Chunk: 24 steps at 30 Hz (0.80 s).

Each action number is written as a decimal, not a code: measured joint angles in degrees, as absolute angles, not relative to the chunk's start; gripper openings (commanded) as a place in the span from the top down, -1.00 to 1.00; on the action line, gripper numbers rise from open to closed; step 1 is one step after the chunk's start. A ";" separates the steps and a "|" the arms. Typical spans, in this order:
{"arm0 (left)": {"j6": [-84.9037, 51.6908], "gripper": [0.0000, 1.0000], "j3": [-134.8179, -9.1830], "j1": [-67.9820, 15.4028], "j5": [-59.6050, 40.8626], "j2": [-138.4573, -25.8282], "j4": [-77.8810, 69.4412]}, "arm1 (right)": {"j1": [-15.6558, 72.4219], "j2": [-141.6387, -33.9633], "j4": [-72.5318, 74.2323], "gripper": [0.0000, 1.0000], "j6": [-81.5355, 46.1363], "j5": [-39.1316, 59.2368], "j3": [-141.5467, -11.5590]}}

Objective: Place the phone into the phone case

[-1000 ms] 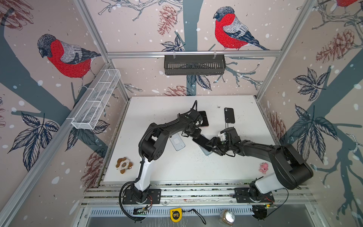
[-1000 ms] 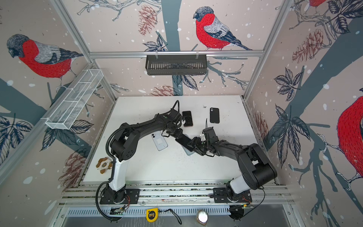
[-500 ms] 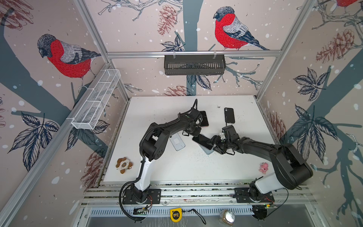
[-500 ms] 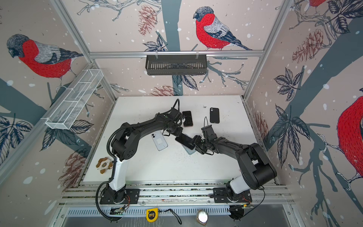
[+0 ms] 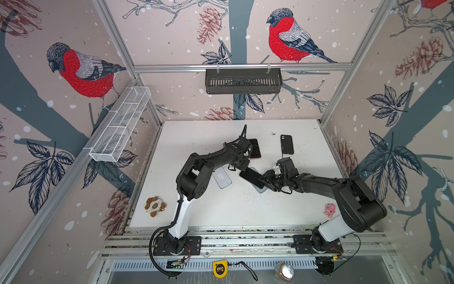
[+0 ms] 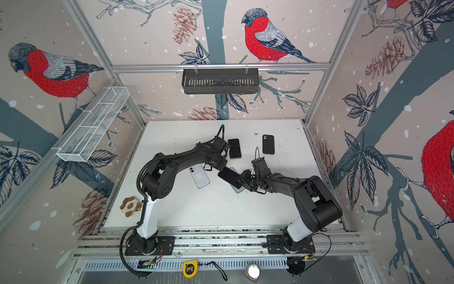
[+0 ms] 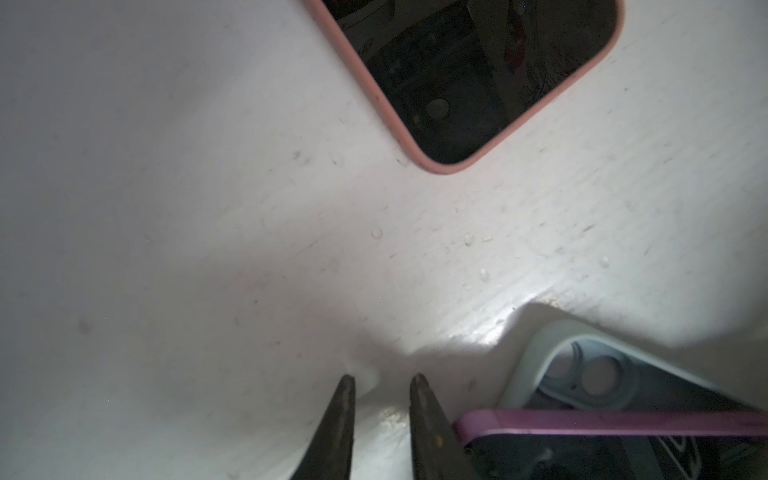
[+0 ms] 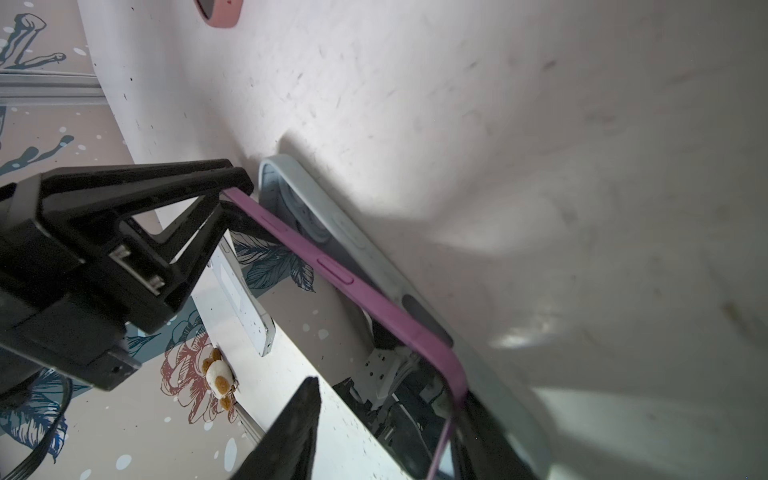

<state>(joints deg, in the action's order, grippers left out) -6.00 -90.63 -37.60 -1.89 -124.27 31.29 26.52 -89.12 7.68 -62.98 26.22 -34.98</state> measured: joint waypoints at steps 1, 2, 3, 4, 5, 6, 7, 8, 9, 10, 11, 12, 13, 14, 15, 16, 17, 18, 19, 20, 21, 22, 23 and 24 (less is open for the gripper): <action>-6.00 0.48 -90.63 -37.60 -1.91 -124.29 31.29 | 26.52 -89.12 7.81 0.16 -62.96 26.22 -34.79; -6.00 0.48 -90.65 -37.60 -1.91 -124.29 31.29 | 26.52 -89.12 7.90 0.19 -62.98 26.22 -34.68; -6.00 0.48 -90.74 -37.60 -1.91 -124.29 31.29 | 26.52 -89.12 8.16 0.26 -62.96 26.24 -34.48; -6.00 0.48 -90.74 -37.58 -1.91 -124.27 31.29 | 26.50 -89.06 8.38 0.28 -62.98 26.33 -34.28; -6.00 0.48 -90.74 -37.58 -1.93 -124.27 31.29 | 26.46 -88.95 8.80 0.29 -62.98 26.52 -34.02; -6.00 0.49 -90.74 -37.58 -1.93 -124.25 31.29 | 26.46 -88.75 9.47 0.30 -62.98 26.72 -33.67; -6.00 0.48 -90.74 -37.58 -1.96 -124.22 31.27 | 26.46 -88.44 10.28 0.30 -62.98 27.00 -33.23; -5.98 0.48 -90.74 -37.58 -1.96 -124.18 31.20 | 26.46 -88.16 11.03 0.31 -62.98 27.18 -32.82; -5.98 0.49 -90.72 -37.58 -1.96 -124.16 31.18 | 26.46 -87.70 12.03 0.31 -63.00 27.59 -32.27; -5.98 0.48 -90.72 -37.58 -1.98 -124.09 31.18 | 26.46 -87.26 13.28 0.31 -63.00 28.08 -31.75; -5.98 0.48 -90.72 -37.58 -2.02 -124.07 31.16 | 26.46 -86.91 14.37 0.31 -63.00 28.53 -31.35; -5.98 0.48 -90.72 -37.58 -2.09 -124.05 31.16 | 26.46 -86.54 15.92 0.31 -63.02 29.17 -30.89; -5.98 0.48 -90.72 -37.54 -2.17 -124.05 31.14 | 26.46 -86.28 17.37 0.31 -63.07 29.82 -30.59; -5.98 0.48 -90.70 -37.54 -2.33 -124.03 31.14 | 26.46 -86.17 18.63 0.32 -63.22 30.24 -30.39; -5.98 0.48 -90.65 -37.50 -2.46 -123.98 31.07 | 26.46 -86.11 20.25 0.32 -63.24 30.85 -30.26; -6.00 0.48 -90.63 -37.47 -2.57 -123.96 31.05 | 26.46 -86.13 21.37 0.32 -63.46 31.33 -30.24; -6.00 0.48 -90.61 -37.47 -2.57 -123.96 31.00 | 26.46 -86.19 22.37 0.32 -64.23 31.73 -30.24; -5.98 0.48 -90.61 -37.47 -2.57 -123.94 31.00 | 26.46 -86.37 23.35 0.33 -64.31 32.03 -30.24; -5.98 0.48 -90.61 -37.47 -2.61 -123.94 31.00 | 26.48 -86.65 24.27 0.34 -64.31 32.32 -30.26; -5.98 0.48 -90.59 -37.47 -2.63 -123.92 30.98 | 26.48 -86.94 24.73 0.35 -64.36 32.56 -30.26; -6.00 0.48 -90.52 -37.47 -2.66 -123.85 30.94 | 26.48 -87.26 25.12 0.41 -64.42 32.67 -30.28; -6.00 0.48 -90.45 -37.47 -2.72 -123.81 31.00 | 26.48 -87.59 25.52 0.43 -64.55 32.86 -30.28; -6.00 0.48 -90.39 -37.47 -2.76 -123.74 31.16 | 26.48 -87.88 25.85 0.44 -64.58 32.99 -30.30; -6.00 0.48 -90.37 -37.47 -2.79 -123.68 31.22 | 26.48 -88.20 26.17 0.45 -64.73 33.08 -30.35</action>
<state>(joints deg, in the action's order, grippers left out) -6.00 -90.37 -37.47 -2.79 -123.68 31.22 26.48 -88.20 26.17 -64.73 33.08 -30.35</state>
